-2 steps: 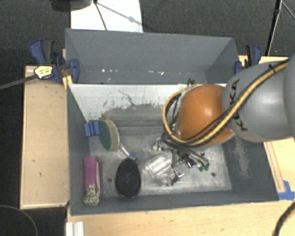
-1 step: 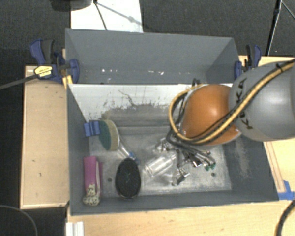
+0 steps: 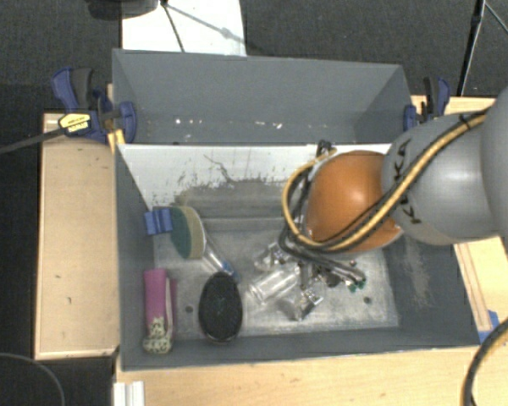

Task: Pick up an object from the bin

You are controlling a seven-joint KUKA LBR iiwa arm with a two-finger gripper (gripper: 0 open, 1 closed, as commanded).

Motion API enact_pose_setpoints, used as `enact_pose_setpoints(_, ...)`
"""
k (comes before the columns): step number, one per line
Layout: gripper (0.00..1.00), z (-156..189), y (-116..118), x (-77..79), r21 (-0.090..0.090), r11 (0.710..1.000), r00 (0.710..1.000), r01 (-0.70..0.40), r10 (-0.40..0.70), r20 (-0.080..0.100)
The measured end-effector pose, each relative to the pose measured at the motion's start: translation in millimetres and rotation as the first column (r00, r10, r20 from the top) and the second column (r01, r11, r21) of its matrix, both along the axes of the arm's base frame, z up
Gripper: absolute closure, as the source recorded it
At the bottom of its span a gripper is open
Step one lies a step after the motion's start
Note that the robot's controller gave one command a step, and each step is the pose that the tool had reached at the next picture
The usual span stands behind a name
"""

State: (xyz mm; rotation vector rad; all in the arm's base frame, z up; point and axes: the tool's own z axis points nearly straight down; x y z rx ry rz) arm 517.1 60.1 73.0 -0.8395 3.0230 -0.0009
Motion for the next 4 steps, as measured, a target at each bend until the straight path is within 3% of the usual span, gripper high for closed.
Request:
enact_pose_setpoints(1,0.00,2,0,1.4,0.001,1.000,1.000,0.004,-0.004,0.001)
enact_pose_setpoints(2,1.00,3,1,3.3,0.003,1.000,1.000,0.006,-0.006,0.007)
enact_pose_setpoints(4,1.00,55,2,5.7,0.001,1.000,1.000,0.019,-0.019,0.002)
